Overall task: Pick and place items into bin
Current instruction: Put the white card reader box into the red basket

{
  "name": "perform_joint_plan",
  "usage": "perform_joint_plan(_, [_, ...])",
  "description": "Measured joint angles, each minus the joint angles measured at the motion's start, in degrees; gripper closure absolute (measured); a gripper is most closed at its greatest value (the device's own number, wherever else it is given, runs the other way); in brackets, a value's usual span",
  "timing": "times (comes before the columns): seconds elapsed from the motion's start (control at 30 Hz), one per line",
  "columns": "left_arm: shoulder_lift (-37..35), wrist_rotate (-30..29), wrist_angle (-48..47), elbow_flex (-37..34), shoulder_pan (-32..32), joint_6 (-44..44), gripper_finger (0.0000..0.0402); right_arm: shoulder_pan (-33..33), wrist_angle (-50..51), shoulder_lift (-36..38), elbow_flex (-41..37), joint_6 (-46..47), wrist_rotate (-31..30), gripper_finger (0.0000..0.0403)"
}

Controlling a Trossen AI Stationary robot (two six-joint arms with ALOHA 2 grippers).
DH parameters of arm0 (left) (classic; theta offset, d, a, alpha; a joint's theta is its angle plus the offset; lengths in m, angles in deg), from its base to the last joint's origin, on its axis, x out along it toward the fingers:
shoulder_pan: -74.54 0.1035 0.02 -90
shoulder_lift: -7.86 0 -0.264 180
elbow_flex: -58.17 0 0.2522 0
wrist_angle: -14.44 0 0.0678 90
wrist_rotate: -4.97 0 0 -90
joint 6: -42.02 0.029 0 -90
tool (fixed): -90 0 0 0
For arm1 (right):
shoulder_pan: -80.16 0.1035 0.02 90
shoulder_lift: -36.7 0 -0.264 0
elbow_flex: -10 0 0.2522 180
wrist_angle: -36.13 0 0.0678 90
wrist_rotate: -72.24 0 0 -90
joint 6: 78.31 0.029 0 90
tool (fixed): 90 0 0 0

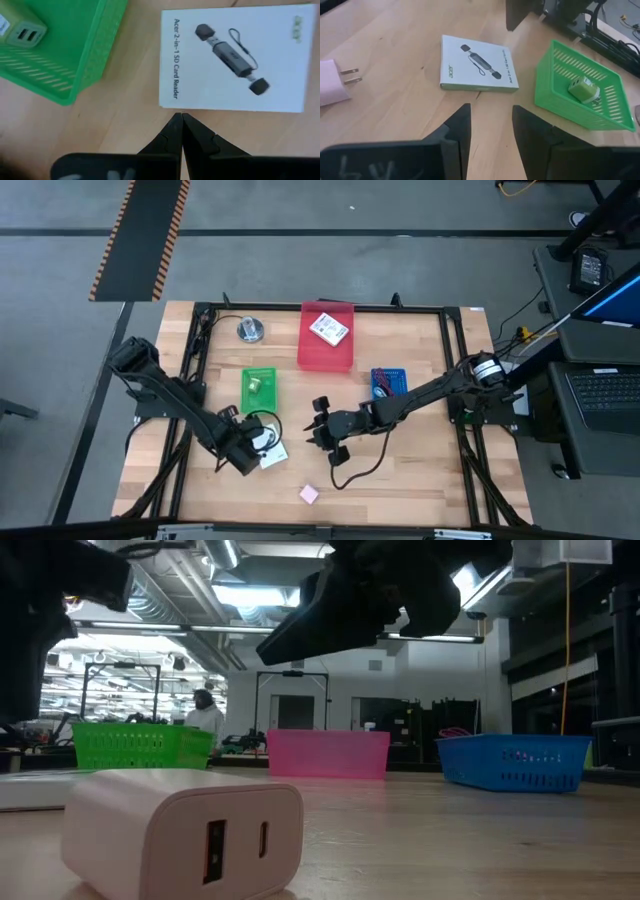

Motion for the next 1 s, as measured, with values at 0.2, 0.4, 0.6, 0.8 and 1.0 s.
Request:
perform_joint_plan(0.2, [2.5, -0.1, 0.2, 0.0, 0.6, 0.0, 0.0398, 0.0, 0.0, 0.0, 0.0, 0.0, 0.0, 0.0281])
perform_joint_plan(0.4, [4.4, -0.3, 0.4, 0.0, 1.6, 0.2, 0.0398, 0.1, 0.0, 0.0, 0.0, 0.0, 0.0, 0.0281])
perform_joint_plan(0.6, [5.8, -0.3, 0.5, 0.0, 2.3, 0.6, 0.0398, 0.2, 0.0, 0.0, 0.0, 0.0, 0.0, 0.0281])
perform_joint_plan(0.8, [6.1, -0.3, 0.9, 0.0, 2.3, -0.2, 0.0398, 0.2, 0.3, 0.0, 0.0, 0.0, 0.0, 0.0281])
perform_joint_plan(1.0, [6.1, -0.3, 1.2, 0.0, 2.3, -0.5, 0.0398, 0.2, 0.5, 0.0, 0.0, 0.3, 0.0, 0.0281])
